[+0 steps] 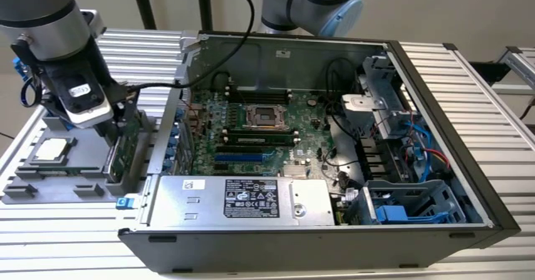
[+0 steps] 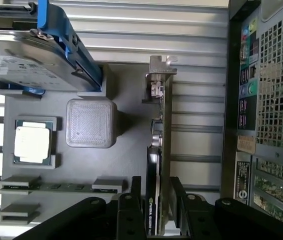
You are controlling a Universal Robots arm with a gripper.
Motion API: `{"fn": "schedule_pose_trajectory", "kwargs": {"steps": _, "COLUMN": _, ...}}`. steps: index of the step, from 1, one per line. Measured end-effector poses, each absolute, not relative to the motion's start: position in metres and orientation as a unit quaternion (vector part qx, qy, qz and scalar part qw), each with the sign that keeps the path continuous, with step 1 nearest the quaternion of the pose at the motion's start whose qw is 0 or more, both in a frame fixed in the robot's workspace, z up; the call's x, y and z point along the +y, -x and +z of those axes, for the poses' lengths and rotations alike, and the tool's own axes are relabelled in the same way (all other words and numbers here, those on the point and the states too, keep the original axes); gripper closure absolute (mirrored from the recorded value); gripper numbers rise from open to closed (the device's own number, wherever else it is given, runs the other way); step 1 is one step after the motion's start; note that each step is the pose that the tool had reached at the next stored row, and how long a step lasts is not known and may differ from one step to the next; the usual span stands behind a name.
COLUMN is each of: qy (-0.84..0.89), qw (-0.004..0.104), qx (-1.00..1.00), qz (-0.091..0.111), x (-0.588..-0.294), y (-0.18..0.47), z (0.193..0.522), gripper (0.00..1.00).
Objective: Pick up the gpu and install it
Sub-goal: 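Pick up the gpu and move the gpu toward the slot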
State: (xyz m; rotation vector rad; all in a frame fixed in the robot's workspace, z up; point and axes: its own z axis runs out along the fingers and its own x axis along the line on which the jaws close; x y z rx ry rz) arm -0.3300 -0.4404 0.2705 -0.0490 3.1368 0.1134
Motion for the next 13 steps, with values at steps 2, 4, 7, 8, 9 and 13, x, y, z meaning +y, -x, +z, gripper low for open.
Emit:
{"fn": "schedule_pose_trajectory", "kwargs": {"steps": 2, "qy": 0.015, "qw": 0.001, "qx": 0.999, "qz": 0.036, "x": -0.4405, "y": 0.33, "z": 0.2688, "gripper": 0.0}}
{"fn": "schedule_pose_trajectory", "kwargs": {"steps": 4, "qy": 0.014, "qw": 0.001, "qx": 0.999, "qz": 0.036, "x": -0.4404, "y": 0.33, "z": 0.2672, "gripper": 0.0}}
{"fn": "schedule_pose_trajectory", "kwargs": {"steps": 7, "qy": 0.012, "qw": 0.001, "qx": 0.999, "qz": 0.036, "x": -0.4405, "y": 0.33, "z": 0.2649, "gripper": 0.0}}
{"fn": "schedule_pose_trajectory", "kwargs": {"steps": 8, "qy": 0.012, "qw": 0.001, "qx": 0.999, "qz": 0.036, "x": -0.4404, "y": 0.33, "z": 0.2642, "gripper": 0.0}}
{"fn": "schedule_pose_trajectory", "kwargs": {"steps": 9, "qy": 0.011, "qw": 0.001, "qx": 0.999, "qz": 0.036, "x": -0.4404, "y": 0.33, "z": 0.2635, "gripper": 0.0}}
{"fn": "schedule_pose_trajectory", "kwargs": {"steps": 13, "qy": 0.01, "qw": 0.0, "qx": 0.999, "qz": 0.036, "x": -0.4404, "y": 0.33, "z": 0.2603, "gripper": 0.0}}
